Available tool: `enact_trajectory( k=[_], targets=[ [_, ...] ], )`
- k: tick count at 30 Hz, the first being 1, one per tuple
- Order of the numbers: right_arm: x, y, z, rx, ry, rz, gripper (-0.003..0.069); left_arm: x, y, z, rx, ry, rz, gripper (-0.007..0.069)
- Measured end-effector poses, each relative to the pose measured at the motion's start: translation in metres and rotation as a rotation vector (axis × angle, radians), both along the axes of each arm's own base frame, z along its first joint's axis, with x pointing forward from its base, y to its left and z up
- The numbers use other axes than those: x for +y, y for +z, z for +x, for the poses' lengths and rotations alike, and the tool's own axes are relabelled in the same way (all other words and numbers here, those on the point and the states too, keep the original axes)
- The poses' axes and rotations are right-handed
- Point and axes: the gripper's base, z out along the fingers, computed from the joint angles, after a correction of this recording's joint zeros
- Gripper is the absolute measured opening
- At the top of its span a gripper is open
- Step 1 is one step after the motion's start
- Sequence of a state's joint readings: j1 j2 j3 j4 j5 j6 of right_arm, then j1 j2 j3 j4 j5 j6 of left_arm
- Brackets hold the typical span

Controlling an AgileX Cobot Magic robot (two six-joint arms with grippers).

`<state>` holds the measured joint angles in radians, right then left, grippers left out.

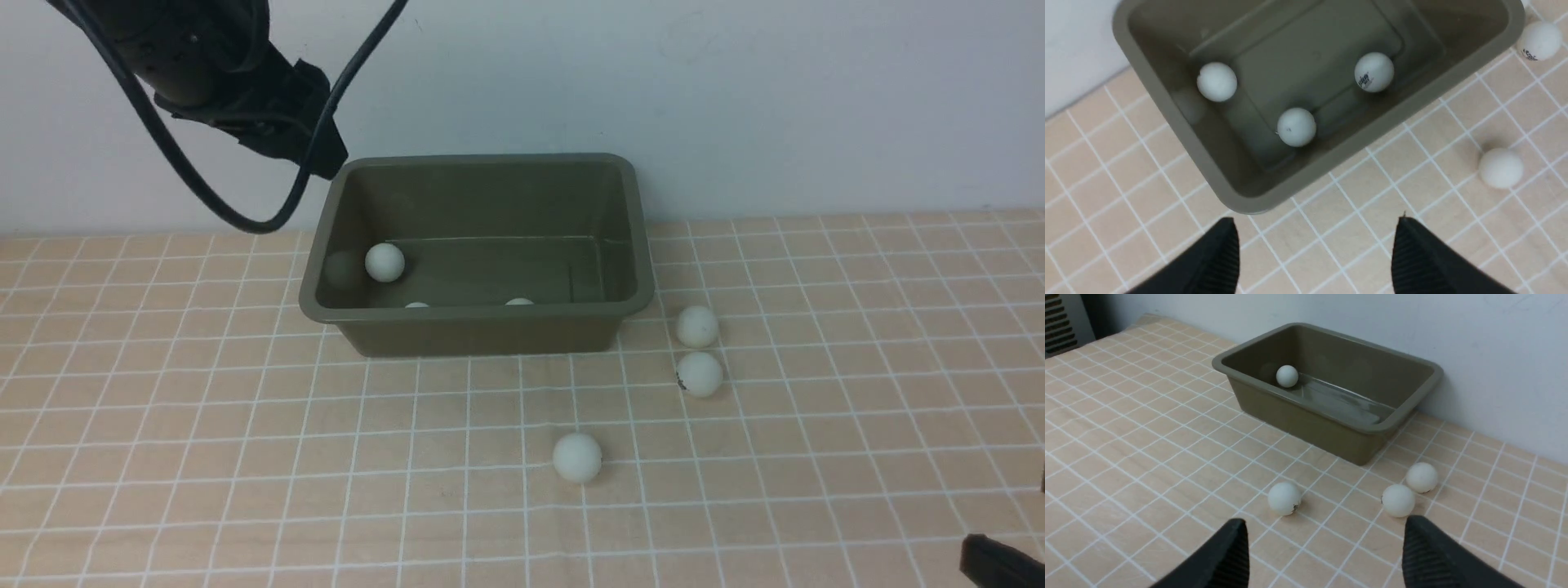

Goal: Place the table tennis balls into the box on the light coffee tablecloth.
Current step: 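Reach for and grasp a ping pong ball on the table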

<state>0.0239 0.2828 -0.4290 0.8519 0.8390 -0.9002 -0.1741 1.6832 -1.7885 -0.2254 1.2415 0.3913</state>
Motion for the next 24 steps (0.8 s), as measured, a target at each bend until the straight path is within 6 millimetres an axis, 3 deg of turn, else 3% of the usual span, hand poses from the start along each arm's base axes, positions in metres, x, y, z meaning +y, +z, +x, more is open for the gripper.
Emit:
enact_trajectory(
  k=[6,9,16,24],
  targets=[
    [0.002,-0.003,0.012,0.033,0.055,-0.082,0.0459,0.001,0.005,-0.005,0.013,0.057,-0.034,0.0398],
    [0.005,0.003,0.023,0.075,0.095,-0.092,0.0459,0.001,0.016,-0.014,-0.013,0.059,-0.052,0.0356],
    [0.009,0.023,0.045,0.068,0.143,-0.081,0.0459,0.012,0.062,-0.058,-0.162,0.062,-0.046,0.0272],
    [0.014,0.03,0.065,0.089,0.197,-0.041,0.0459,0.007,0.09,-0.092,-0.236,-0.03,-0.15,0.0266]
  ],
)
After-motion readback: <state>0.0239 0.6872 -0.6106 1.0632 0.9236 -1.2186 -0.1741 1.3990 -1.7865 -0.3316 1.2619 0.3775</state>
